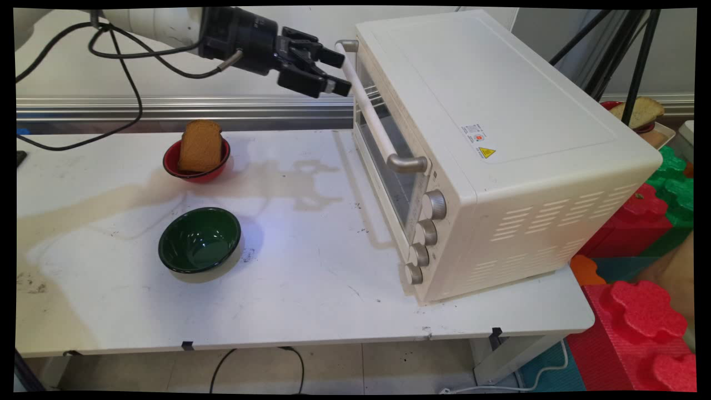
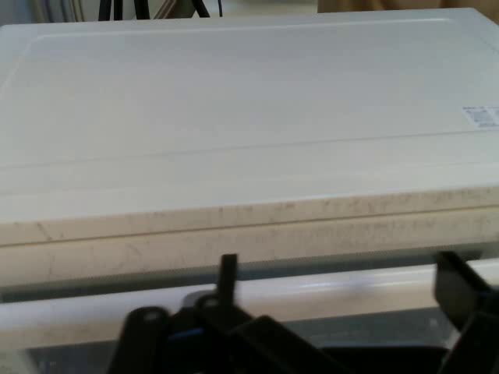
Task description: Open the oven
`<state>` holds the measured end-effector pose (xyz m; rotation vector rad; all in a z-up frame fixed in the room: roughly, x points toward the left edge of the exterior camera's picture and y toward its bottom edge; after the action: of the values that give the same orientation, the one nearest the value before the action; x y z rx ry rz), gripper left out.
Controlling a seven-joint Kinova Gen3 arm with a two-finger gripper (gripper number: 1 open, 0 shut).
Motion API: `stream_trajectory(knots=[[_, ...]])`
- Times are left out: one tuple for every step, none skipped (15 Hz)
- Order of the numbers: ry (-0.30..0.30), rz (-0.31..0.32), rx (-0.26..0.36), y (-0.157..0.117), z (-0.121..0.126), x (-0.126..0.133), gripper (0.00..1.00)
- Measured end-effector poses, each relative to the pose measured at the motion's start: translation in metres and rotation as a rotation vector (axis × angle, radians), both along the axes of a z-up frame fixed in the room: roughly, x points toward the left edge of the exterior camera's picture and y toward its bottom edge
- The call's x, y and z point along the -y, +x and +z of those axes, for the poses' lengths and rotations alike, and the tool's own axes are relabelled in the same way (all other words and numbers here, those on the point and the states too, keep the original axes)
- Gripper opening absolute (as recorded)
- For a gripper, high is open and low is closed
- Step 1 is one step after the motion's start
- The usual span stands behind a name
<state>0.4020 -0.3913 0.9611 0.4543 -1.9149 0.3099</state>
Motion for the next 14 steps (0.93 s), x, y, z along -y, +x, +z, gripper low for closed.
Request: stream_trajectory(knots=[[0.0,0.001,0.001,-0.002,0.0,0.001,1.0],[-0.001,0.001,0.003,-0.005,-0.001,0.003,0.0],[-0.004,0.002,0.006,-0.008,-0.001,0.005,0.0],[-0.01,0.002,0.011,-0.01,-0.002,0.007,0.0],[-0.014,0.001,0.016,-0.013,-0.002,0.009,0.0],[-0.017,0.0,0.019,-0.014,-0.002,0.01,0.0],[-0.021,-0.001,0.027,-0.017,-0.003,0.012,0.0],[-0.023,-0.002,0.034,-0.019,-0.004,0.013,0.0],[-0.026,-0.006,0.045,-0.023,-0.006,0.015,0.0],[-0.027,-0.008,0.053,-0.026,-0.008,0.017,0.0],[-0.028,-0.011,0.061,-0.029,-0.009,0.018,0.0],[-0.028,-0.013,0.07,-0.032,-0.01,0.02,0.0],[-0.028,-0.015,0.078,-0.035,-0.012,0.021,0.0],[-0.028,-0.016,0.085,-0.038,-0.013,0.023,0.0]])
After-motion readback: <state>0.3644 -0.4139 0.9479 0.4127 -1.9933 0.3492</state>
